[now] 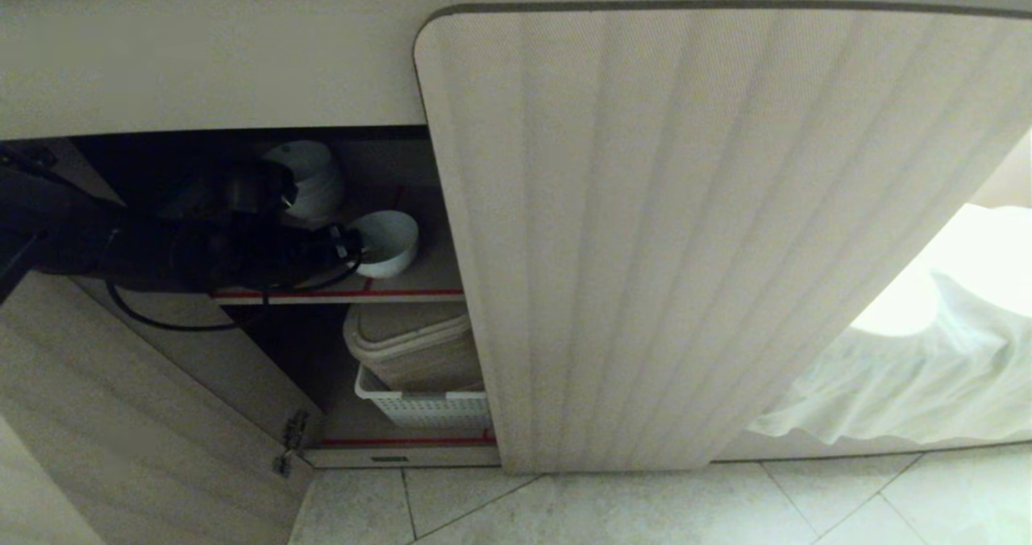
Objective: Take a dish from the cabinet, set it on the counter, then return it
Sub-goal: Take the bowl from the cabinet
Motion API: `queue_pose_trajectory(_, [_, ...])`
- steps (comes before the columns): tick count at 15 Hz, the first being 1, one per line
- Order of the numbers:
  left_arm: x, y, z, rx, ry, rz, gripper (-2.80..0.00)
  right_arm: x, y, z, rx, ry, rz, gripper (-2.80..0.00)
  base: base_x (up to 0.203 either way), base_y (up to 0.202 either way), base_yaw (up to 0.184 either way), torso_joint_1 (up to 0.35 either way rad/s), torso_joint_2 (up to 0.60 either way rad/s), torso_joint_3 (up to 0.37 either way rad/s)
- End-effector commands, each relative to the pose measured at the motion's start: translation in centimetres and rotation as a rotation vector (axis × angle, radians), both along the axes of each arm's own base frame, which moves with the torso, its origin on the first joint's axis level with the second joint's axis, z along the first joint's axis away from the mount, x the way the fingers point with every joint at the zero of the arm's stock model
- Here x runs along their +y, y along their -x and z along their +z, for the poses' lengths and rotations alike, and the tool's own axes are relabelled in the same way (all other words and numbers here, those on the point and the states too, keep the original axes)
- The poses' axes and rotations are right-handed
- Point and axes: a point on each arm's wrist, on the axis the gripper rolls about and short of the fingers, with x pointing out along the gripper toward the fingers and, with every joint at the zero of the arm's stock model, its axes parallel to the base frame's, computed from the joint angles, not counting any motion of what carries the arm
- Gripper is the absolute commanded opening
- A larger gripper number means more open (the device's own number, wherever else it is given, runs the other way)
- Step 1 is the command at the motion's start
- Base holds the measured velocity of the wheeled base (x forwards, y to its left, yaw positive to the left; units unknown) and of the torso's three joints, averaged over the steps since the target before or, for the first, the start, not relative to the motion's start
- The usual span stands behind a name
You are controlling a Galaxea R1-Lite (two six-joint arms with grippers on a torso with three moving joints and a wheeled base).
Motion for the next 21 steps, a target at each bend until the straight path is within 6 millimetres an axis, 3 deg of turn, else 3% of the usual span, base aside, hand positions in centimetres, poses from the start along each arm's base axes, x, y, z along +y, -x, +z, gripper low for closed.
queue_pose_trajectory(1, [-0.13,-0.29,-0.09,0.001,0.018,0.008,0.0,0.0,-0.01,0.0,0.001,-0.001,0.0,-2.8,0.0,0.0,0.0,0.0,0.0,0.0])
queue_pose_trajectory(21, [0.08,-1.08,-0.5,0.071,0.019,0.016,0.0,0.0,-0.01,0.0,0.001,-0.001,0.0,-2.8,0.0,0.0,0.0,0.0,0.0,0.0])
